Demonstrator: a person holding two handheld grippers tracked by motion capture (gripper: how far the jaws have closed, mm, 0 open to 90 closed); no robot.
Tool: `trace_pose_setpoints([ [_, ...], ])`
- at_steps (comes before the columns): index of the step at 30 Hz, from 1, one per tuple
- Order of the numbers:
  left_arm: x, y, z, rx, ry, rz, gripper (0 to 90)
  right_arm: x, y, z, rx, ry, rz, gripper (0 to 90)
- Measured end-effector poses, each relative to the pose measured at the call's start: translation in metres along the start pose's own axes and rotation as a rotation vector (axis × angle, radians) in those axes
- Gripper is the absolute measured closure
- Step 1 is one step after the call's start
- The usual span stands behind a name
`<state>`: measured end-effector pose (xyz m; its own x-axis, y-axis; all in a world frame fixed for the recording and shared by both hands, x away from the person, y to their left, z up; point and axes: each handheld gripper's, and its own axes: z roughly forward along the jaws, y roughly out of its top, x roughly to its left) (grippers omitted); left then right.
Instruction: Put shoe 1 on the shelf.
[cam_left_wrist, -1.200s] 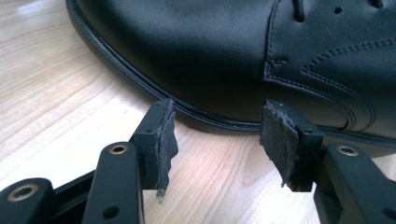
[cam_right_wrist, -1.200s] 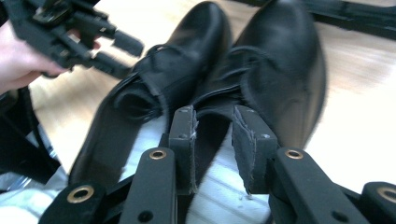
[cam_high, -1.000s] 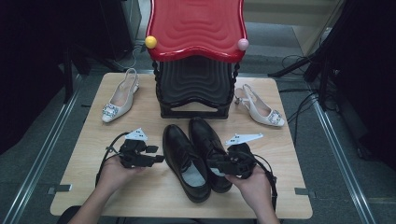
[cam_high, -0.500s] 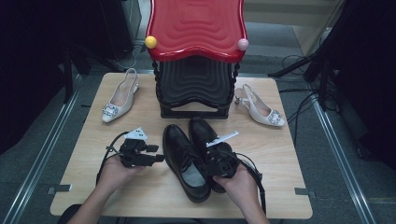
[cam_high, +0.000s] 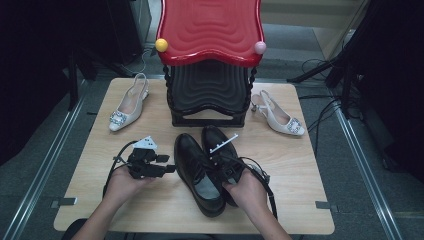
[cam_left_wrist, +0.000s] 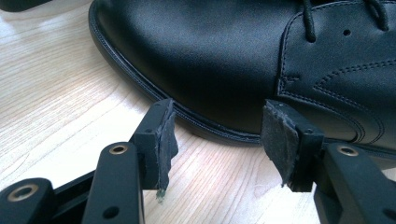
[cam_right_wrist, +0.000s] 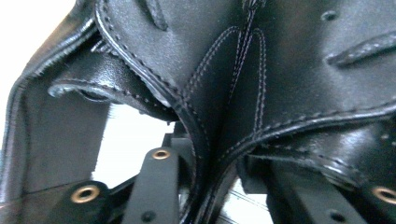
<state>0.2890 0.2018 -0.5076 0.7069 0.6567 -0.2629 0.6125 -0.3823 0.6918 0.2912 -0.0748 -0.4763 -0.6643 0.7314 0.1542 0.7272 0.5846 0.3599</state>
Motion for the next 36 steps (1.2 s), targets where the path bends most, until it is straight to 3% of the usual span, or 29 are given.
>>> trace_pose_setpoints([
  [3,0.001,0.0,-0.002,-0.01,0.004,-0.005,45.2,-0.007,0.0,0.0,0.003,0.03,0.006,79.4],
  [6,0.004,-0.001,-0.002,-0.014,0.005,-0.019,45.1,-0.016,-0.002,-0.001,-0.008,0.079,0.043,80.7],
  [12,0.006,-0.001,-0.001,-0.003,0.018,-0.01,45.2,-0.02,-0.001,-0.005,0.005,0.064,0.043,82.4],
  [17,0.007,-0.002,-0.002,-0.01,0.022,-0.016,45.2,-0.033,-0.003,-0.014,-0.01,0.121,0.077,82.7],
  [21,0.009,-0.002,-0.004,-0.024,0.017,-0.021,44.8,-0.04,-0.006,-0.025,-0.048,0.198,0.108,82.6],
  [36,0.012,-0.003,-0.006,-0.022,0.026,-0.033,45.0,-0.048,-0.021,-0.076,-0.135,0.223,0.129,82.6],
])
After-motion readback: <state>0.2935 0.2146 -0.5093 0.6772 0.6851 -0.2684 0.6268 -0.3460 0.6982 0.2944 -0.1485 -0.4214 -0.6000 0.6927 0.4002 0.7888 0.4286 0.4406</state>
